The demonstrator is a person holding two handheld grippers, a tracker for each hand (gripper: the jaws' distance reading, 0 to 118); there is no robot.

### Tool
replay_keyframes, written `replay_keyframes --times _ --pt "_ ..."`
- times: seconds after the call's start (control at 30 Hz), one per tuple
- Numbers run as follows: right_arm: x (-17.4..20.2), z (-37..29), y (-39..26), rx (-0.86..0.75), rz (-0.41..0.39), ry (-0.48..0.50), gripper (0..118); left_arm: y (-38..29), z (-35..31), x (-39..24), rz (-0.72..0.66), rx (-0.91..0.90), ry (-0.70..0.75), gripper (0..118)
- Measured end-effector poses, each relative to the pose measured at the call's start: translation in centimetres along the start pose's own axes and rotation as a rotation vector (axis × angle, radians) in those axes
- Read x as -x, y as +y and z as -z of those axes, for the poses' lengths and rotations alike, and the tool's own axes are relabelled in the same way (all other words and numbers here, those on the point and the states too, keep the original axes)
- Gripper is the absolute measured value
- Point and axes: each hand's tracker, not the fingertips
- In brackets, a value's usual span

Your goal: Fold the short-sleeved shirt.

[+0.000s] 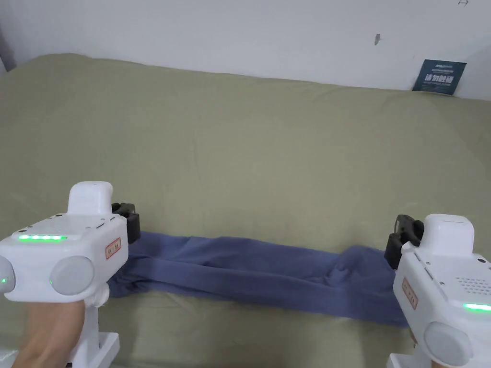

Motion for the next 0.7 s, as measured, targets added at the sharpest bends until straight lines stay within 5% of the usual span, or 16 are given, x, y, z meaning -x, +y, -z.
replay_keyframes --times 0.2,0.57,0.63,0.7 --pt "3.0 -0.5 0.0 -0.06 -0.04 -0.002 0 2.6 3.9 7.6 -0.342 0.344 -0.186 0" --pt "4.8 0.3 -0.1 -0.048 -0.073 0.026 0 1.9 9.8 14.6 -0.462 0.614 -0.398 1" --pt "4.9 0.6 -0.1 -0.038 -0.079 0.027 0 1.7 10.5 14.3 -0.458 0.617 -0.432 23" --pt "5.0 0.9 0.0 -0.034 -0.074 0.031 0 1.6 10.9 14.1 -0.453 0.621 -0.43 95"
